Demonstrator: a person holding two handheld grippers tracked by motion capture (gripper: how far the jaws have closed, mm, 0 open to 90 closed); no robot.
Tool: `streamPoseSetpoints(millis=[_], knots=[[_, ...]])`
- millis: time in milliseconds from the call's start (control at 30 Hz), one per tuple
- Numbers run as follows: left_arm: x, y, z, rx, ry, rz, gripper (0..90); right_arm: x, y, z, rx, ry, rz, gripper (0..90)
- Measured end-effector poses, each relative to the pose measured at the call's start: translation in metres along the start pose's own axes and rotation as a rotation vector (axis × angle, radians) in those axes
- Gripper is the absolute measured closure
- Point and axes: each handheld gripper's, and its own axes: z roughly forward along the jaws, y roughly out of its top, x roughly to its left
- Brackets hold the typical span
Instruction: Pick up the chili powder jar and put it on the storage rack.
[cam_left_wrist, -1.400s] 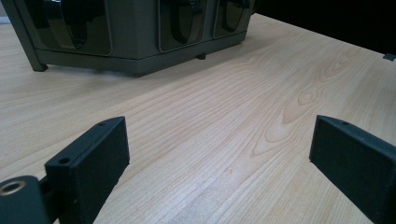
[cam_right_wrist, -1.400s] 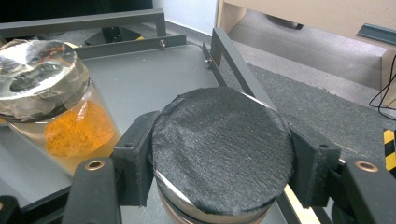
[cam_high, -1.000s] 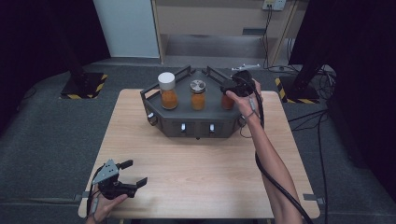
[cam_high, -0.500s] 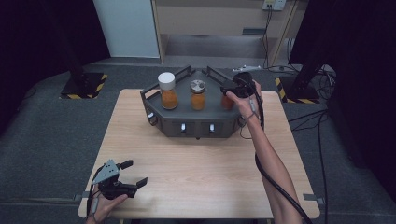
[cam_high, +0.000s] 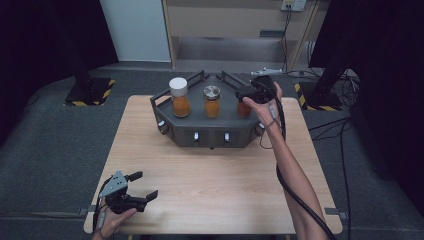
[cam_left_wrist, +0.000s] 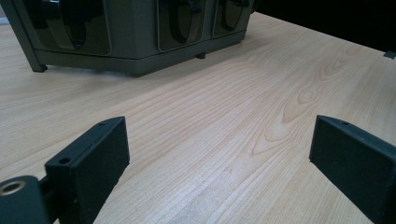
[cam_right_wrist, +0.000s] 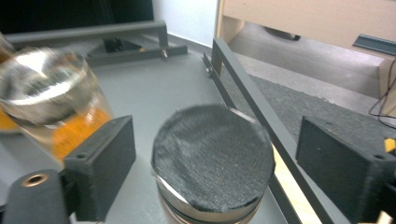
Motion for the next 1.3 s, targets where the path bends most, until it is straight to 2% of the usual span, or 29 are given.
streamPoseSetpoints(millis=[233,367,667,967,1300], knots=[[0.0,0.0,0.0,0.001,0.0,0.001,4.1,0.0,0.009,-0.025,-0.05,0.001,-0.024,9.9],[0.0,0.0,0.0,0.001,0.0,0.002,4.1,-0.001,0.01,-0.038,-0.07,0.022,-0.028,9.9],[-0.001,0.0,0.0,0.002,0.0,0.003,4.1,0.003,0.009,-0.071,-0.124,0.071,-0.073,9.9],[-0.001,0.001,0.0,0.003,0.001,0.003,4.1,0.006,-0.003,-0.102,-0.169,0.113,-0.099,9.9],[-0.001,0.001,0.001,0.004,0.001,0.004,4.1,0.01,-0.026,-0.134,-0.214,0.156,-0.135,9.7]])
